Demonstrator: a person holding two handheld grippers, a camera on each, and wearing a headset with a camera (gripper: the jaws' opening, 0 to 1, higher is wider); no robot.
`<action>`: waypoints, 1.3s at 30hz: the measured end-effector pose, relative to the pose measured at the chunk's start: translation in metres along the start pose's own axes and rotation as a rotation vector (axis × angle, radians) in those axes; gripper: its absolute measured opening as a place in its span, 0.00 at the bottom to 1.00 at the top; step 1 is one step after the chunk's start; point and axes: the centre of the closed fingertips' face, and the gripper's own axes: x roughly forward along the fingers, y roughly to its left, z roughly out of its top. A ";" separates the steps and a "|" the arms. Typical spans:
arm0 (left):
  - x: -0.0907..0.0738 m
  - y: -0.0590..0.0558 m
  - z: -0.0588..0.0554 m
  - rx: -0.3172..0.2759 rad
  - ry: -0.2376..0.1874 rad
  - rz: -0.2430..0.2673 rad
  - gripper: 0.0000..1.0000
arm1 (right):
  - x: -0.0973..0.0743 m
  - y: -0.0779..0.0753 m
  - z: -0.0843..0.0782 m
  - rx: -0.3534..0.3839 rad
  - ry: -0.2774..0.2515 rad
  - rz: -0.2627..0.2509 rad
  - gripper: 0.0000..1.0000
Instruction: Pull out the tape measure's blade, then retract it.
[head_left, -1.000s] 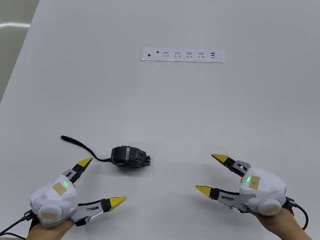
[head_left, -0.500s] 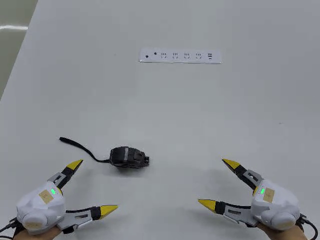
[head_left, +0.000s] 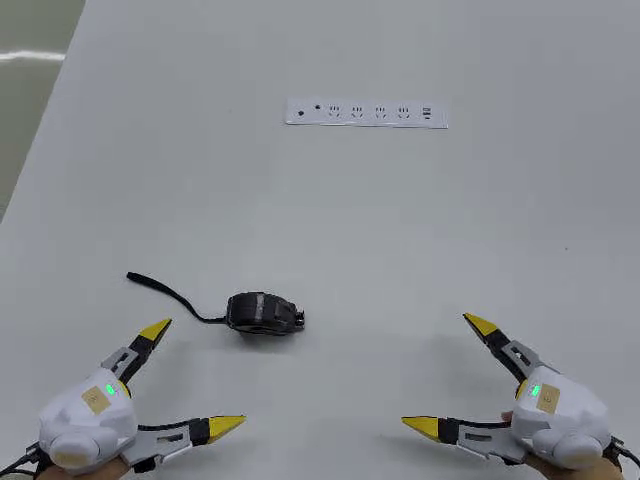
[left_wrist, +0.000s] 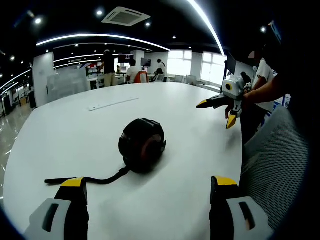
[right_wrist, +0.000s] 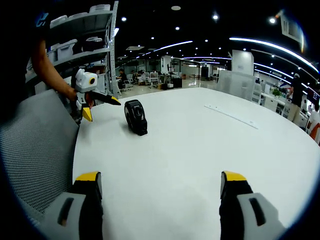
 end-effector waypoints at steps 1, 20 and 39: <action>0.000 0.000 0.000 0.000 0.002 0.000 1.00 | 0.000 0.000 0.000 0.000 -0.001 0.001 1.00; -0.002 0.006 0.002 -0.001 -0.019 0.013 1.00 | 0.001 0.000 0.000 0.013 0.001 0.001 1.00; -0.001 0.006 0.002 0.002 -0.018 0.014 1.00 | 0.000 0.001 -0.004 0.024 0.014 0.001 1.00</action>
